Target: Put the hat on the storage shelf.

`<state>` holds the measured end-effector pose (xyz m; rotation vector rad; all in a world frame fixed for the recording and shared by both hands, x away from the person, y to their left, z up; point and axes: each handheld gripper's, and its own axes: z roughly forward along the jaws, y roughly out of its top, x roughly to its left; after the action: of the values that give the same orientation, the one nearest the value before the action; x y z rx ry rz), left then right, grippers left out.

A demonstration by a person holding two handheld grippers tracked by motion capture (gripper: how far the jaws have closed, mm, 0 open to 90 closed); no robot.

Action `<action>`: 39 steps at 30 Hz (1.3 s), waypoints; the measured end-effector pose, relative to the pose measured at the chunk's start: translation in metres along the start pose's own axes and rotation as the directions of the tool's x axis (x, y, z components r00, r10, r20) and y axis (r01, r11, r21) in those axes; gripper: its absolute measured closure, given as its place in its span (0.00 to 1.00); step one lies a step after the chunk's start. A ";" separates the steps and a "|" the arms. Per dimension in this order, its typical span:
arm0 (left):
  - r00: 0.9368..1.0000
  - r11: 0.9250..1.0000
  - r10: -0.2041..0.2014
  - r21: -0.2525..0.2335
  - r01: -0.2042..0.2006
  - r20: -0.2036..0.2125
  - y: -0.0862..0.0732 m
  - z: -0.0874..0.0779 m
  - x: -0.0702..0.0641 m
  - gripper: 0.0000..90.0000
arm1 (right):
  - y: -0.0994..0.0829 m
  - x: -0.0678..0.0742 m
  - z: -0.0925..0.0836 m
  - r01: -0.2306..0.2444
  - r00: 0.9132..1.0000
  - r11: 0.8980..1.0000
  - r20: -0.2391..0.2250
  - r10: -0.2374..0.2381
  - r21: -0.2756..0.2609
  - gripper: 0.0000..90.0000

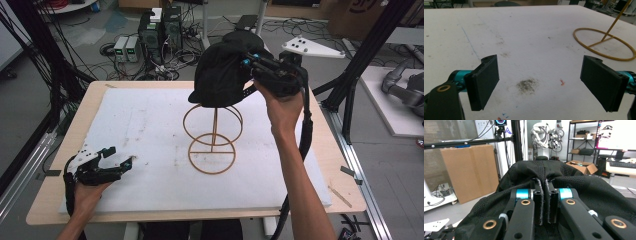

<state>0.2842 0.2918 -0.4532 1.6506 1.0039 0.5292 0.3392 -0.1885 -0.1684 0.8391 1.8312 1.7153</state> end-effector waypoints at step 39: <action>1.000 1.000 0.006 -0.001 -0.006 0.002 0.000 0.000 0.000 0.17 | -0.085 0.017 -0.014 0.017 0.999 0.978 -0.053 -0.006 0.209 0.98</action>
<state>0.2840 0.2916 -0.4532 1.6536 0.9974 0.5317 0.3089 -0.1882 -0.2504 0.8710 2.0742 1.5694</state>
